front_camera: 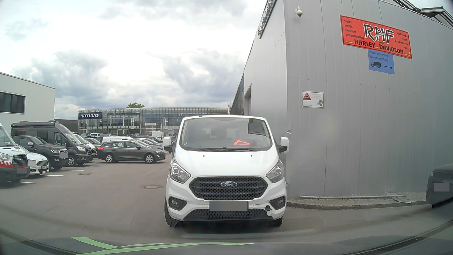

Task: Follow the waypoints while adhering to traffic rules and regulations

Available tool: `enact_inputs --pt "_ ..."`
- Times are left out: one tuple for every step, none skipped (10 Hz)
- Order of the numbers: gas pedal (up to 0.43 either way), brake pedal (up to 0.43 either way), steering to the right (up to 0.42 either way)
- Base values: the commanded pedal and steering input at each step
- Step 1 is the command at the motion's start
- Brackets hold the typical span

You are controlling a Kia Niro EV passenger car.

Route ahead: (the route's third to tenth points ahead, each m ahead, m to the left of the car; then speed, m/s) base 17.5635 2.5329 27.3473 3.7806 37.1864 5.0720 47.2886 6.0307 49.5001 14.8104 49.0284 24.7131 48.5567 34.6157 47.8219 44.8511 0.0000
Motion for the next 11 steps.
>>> enact_inputs --pt "0.000 0.482 -0.463" --pt "0.000 0.482 -0.462" --pt "0.000 0.482 -0.462" --pt "0.000 0.482 -0.462" --pt "0.000 0.488 -0.462" --pt "0.000 0.488 -0.463" --pt "0.000 0.482 -0.462" --pt "0.000 0.482 -0.462" --pt "0.000 0.482 -0.462" --pt "0.000 0.482 -0.462" --pt "0.000 0.482 -0.462"
